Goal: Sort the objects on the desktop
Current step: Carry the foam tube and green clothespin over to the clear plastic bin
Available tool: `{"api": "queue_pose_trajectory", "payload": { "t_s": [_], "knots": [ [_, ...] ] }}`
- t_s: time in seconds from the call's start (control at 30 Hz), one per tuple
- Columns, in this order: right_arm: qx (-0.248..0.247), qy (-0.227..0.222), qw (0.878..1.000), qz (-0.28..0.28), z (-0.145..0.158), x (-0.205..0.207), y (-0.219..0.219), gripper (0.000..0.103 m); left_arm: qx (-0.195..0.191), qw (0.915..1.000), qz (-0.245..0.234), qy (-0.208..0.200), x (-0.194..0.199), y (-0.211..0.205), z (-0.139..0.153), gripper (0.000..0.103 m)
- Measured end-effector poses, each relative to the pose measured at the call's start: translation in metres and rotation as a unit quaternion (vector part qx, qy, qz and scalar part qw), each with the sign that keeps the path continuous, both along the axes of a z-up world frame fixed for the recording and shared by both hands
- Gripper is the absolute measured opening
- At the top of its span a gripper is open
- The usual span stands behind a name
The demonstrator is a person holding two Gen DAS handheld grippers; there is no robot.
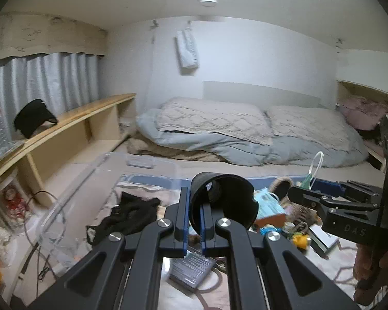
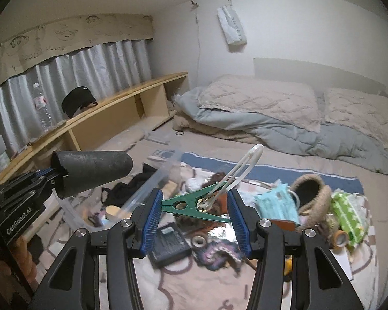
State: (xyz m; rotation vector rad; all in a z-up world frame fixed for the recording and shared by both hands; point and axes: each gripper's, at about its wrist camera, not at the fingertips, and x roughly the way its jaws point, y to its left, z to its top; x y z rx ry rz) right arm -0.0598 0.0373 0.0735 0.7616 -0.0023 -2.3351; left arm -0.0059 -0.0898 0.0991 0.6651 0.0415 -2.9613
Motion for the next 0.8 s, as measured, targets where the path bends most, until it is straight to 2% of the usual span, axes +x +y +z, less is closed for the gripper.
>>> {"api": "queue_pose_trajectory", "payload": {
  "t_s": [0.3, 0.5, 0.6, 0.8],
  "knots": [
    [-0.045, -0.006, 0.999, 0.013, 0.012, -0.017, -0.041, 0.052, 0.011, 0.9983, 0.055, 0.015, -0.006, -0.040, 0.001, 0.007],
    [-0.042, -0.012, 0.999, 0.032, 0.002, -0.022, -0.064, 0.052, 0.001, 0.9953, 0.097, -0.002, -0.021, -0.078, -0.013, 0.007],
    [-0.041, -0.023, 0.998, 0.041, -0.004, -0.027, -0.073, 0.052, 0.001, 0.9937, 0.109, -0.026, -0.031, -0.096, -0.026, 0.007],
    [-0.036, -0.044, 0.997, 0.051, -0.015, -0.035, -0.087, 0.052, 0.036, 0.9866, 0.125, -0.099, -0.055, -0.134, -0.056, 0.007]
  ]
}}
